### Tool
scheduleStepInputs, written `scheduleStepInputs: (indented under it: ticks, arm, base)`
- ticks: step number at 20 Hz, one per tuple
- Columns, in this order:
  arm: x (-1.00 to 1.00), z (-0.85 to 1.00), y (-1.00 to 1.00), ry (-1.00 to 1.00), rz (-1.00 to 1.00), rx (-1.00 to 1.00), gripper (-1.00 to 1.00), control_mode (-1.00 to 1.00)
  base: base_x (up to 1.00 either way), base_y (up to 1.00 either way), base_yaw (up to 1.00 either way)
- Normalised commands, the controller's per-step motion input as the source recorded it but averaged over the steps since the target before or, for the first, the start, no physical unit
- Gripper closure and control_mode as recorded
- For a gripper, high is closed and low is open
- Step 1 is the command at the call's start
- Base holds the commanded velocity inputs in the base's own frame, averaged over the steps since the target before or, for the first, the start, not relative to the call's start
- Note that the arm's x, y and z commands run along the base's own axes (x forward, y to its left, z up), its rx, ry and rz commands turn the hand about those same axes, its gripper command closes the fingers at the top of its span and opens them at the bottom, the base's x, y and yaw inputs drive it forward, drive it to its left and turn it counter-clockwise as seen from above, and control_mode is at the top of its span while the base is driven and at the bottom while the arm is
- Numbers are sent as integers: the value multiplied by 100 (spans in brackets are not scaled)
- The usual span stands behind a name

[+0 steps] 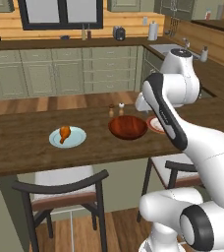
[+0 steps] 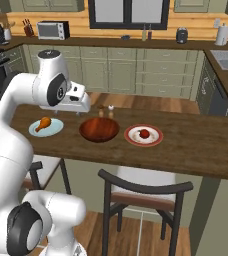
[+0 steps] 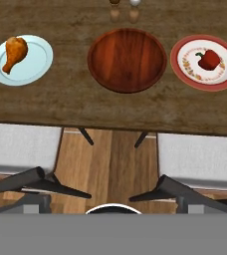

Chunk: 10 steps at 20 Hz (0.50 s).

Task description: Pick the chicken drumstick and bell pepper from their plates and place them in the bowl. Then put the bowl in the fridge.

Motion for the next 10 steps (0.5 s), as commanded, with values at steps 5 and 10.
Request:
scheduleStepInputs:
  ticks: [5,10]
  arm:
    - [16,-2,-12,0,0,0,-100,-100]
    - [70,-20,-94,3,0,8,-100,-100]
  base:
    - [0,0,0]
    - [0,0,0]
